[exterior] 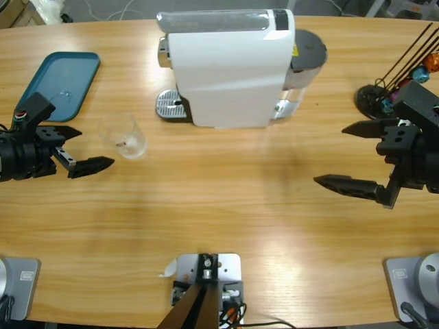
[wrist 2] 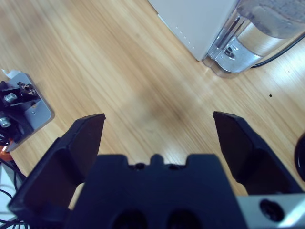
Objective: Pour coffee
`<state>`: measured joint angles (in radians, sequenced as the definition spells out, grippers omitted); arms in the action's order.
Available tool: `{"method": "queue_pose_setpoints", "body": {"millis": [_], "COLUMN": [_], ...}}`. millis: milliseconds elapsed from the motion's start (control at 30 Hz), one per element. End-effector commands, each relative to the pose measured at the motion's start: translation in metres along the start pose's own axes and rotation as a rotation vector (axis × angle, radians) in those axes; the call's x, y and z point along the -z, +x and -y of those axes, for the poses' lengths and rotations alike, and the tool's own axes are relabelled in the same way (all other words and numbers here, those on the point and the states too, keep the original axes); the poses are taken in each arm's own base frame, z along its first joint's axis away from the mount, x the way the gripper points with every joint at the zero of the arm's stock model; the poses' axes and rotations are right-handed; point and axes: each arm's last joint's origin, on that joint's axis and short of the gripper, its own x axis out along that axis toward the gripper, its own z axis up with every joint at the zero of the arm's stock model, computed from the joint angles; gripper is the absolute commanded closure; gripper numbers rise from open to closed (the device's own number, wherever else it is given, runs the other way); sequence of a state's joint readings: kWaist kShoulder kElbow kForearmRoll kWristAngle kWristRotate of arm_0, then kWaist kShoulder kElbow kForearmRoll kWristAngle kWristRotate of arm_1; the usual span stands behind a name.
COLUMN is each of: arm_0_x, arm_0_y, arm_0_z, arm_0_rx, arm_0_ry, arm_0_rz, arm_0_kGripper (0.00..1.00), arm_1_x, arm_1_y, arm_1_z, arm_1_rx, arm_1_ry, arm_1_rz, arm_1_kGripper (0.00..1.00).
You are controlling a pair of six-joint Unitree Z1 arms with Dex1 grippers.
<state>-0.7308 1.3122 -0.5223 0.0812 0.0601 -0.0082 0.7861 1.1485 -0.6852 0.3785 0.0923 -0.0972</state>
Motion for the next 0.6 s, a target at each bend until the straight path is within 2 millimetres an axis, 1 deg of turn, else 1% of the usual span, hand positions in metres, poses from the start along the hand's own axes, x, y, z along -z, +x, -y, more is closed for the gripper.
{"method": "queue_pose_setpoints", "body": {"millis": [33, 467, 600], "arm_0_x": [0.006, 0.007, 0.007], "arm_0_y": [0.009, 0.002, -0.006], "arm_0_z": [0.003, 0.002, 0.002], "arm_0_rx": [0.018, 0.019, 0.018], "arm_0_ry": [0.016, 0.016, 0.016], "arm_0_rz": [-0.045, -0.022, 0.011], "arm_0_kGripper": [0.018, 0.018, 0.018], "arm_1_x": [0.009, 0.009, 0.009], "arm_1_y": [0.003, 0.003, 0.003], "arm_1_z": [-0.003, -0.003, -0.003], "arm_1_rx": [-0.02, -0.025, -0.024], "arm_1_ry": [-0.019, -0.02, -0.02], "arm_1_rz": [-0.016, -0.016, -0.015], "arm_1_kGripper": [0.0, 0.0, 0.0]}}
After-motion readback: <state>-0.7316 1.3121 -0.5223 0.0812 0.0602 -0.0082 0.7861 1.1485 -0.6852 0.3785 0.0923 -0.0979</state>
